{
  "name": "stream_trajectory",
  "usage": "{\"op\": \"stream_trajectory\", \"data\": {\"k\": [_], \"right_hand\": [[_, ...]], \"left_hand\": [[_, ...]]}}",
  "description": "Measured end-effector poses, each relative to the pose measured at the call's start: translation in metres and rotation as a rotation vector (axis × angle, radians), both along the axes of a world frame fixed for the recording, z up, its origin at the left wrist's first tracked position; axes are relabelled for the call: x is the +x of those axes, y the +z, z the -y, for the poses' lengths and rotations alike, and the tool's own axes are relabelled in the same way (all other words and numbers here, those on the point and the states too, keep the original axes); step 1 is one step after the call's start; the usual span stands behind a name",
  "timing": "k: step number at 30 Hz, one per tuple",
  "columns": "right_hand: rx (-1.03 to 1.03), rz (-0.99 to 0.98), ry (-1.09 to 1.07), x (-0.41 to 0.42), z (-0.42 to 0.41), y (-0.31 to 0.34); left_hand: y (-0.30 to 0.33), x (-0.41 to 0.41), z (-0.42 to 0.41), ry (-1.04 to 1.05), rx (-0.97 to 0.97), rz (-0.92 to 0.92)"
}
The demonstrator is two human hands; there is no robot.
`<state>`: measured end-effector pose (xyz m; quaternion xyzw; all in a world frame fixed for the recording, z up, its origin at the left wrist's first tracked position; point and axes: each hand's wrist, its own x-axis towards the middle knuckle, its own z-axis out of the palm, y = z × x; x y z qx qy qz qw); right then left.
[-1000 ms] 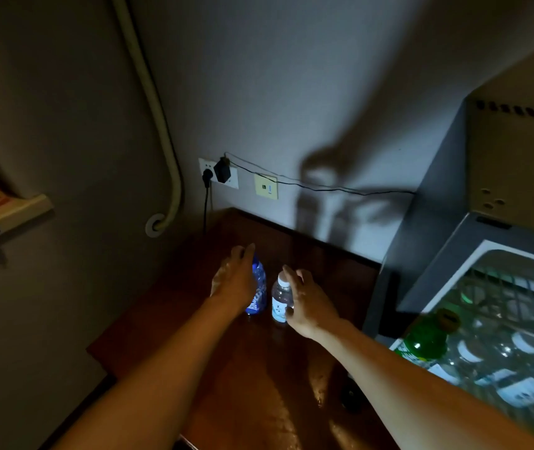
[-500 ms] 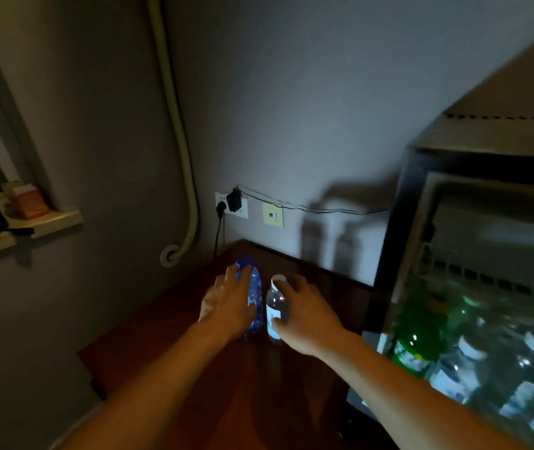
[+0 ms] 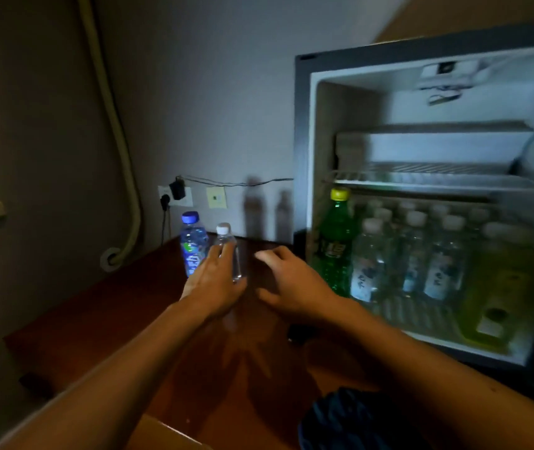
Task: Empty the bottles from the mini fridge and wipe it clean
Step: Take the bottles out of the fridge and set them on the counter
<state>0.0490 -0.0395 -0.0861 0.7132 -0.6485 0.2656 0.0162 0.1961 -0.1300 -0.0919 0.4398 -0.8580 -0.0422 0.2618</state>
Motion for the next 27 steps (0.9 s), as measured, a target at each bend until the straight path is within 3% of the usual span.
{"op": "stream_trajectory", "data": {"k": [7,17,27], "right_hand": [[-0.004,-0.052,-0.248,-0.049,-0.076,0.002],[0.026,-0.360,-0.719,-0.128,-0.158,0.028],[0.144,-0.428,-0.886,-0.196,-0.160,0.035]], "left_hand": [[-0.004,-0.049,-0.061,-0.196,-0.028,-0.002],[-0.006,-0.155,-0.119,-0.446,-0.069,0.030],[-0.017,-0.209,-0.141,-0.566,-0.034,0.073]]}}
